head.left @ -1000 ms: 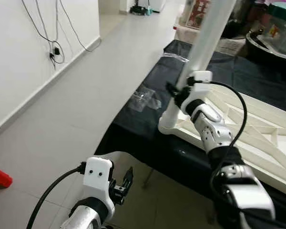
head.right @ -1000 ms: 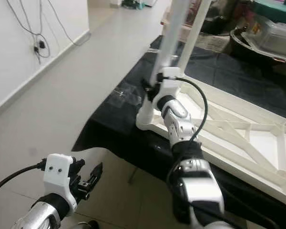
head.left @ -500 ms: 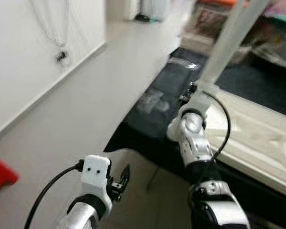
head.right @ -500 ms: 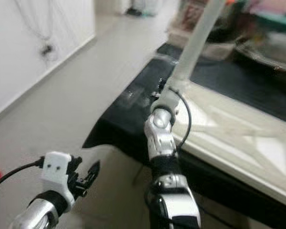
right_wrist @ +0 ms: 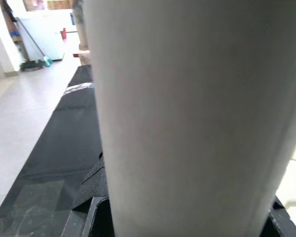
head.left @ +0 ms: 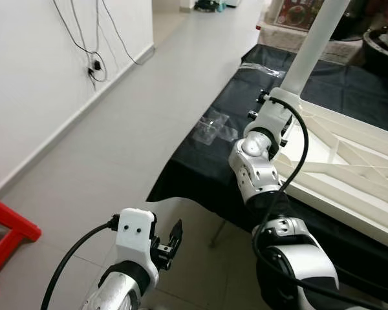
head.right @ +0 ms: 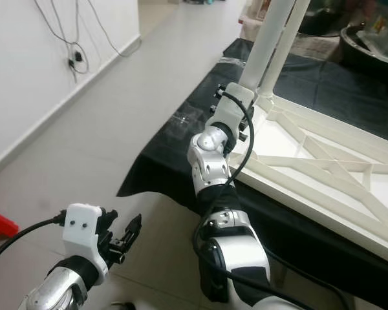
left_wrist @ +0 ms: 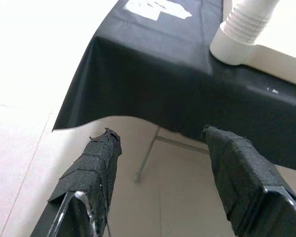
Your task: Building children table
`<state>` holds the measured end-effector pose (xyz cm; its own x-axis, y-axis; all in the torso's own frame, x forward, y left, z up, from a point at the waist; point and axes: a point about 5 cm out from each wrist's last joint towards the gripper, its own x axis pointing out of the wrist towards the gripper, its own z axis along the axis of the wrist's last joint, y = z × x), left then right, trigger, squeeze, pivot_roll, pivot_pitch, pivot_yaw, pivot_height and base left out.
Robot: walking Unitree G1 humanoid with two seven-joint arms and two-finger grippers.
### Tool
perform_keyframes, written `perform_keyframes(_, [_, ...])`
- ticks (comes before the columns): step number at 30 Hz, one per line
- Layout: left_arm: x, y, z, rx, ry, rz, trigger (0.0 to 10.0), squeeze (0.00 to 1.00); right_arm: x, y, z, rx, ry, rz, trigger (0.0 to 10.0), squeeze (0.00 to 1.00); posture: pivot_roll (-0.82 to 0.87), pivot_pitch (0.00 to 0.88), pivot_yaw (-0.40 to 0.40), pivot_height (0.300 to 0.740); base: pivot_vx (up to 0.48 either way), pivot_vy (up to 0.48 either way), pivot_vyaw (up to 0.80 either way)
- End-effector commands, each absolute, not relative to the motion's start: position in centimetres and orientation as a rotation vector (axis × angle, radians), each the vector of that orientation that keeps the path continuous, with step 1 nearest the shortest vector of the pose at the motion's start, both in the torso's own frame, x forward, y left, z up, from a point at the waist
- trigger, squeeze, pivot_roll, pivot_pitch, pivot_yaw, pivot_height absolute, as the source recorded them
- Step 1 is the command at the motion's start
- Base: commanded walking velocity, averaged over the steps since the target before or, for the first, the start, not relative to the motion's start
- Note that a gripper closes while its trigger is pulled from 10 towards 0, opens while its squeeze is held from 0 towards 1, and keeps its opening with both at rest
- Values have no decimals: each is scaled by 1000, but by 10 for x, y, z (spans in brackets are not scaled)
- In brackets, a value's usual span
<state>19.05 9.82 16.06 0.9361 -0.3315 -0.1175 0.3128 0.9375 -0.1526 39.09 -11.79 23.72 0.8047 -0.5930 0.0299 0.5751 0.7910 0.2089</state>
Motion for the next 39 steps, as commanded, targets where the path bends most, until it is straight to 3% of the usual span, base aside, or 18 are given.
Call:
perform_keyframes(1, [188,97,158,-131,157,-331,10000,0,384,-133,180,206,155,-735,10000,0,243,170,-121,740,0,0,0])
perform_keyframes(9, [189,98,158,-129,157,-329,10000,0,382,-120,189,199,70,-723,10000,0,243,167,-121,740,0,0,0])
perform_keyframes(13, [190,98,158,-127,157,-329,10000,0,384,-112,216,210,-84,-632,10000,0,245,166,-120,740,0,0,0])
perform_keyframes(15, [191,98,157,-125,155,-328,10000,0,386,-114,255,204,-245,-604,10000,0,243,162,-119,740,0,0,0])
perform_keyframes(22, [194,99,157,-132,159,-322,10000,0,385,-114,296,204,-405,-498,10000,0,246,145,-120,740,0,0,0])
perform_keyframes(23, [197,101,159,-118,151,-313,10000,1000,383,-112,309,219,-466,-409,10000,0,246,139,-121,740,0,0,0])
perform_keyframes(25, [199,102,159,-119,147,-315,10000,1000,380,-107,317,236,-509,-311,10000,0,247,130,-120,740,0,0,0])
perform_keyframes(27, [206,105,164,-50,112,-323,10000,1000,375,-93,320,281,-508,-96,10000,0,242,118,-114,740,0,0,0])
perform_keyframes(30, [209,107,166,-4,101,-319,10000,1000,374,-87,317,310,-487,-21,10000,0,242,118,-114,740,0,0,0])
perform_keyframes(31, [218,112,169,106,83,-305,10000,1000,371,-78,306,321,-437,80,10000,0,235,102,-109,740,0,0,0])
perform_keyframes(32, [240,120,177,280,43,-290,10000,0,359,-66,279,338,-339,233,10000,0,235,97,-109,740,0,0,0])
perform_keyframes(39, [266,128,179,368,22,-313,10000,0,341,-55,253,390,-228,400,10000,0,226,77,-106,740,0,0,0])
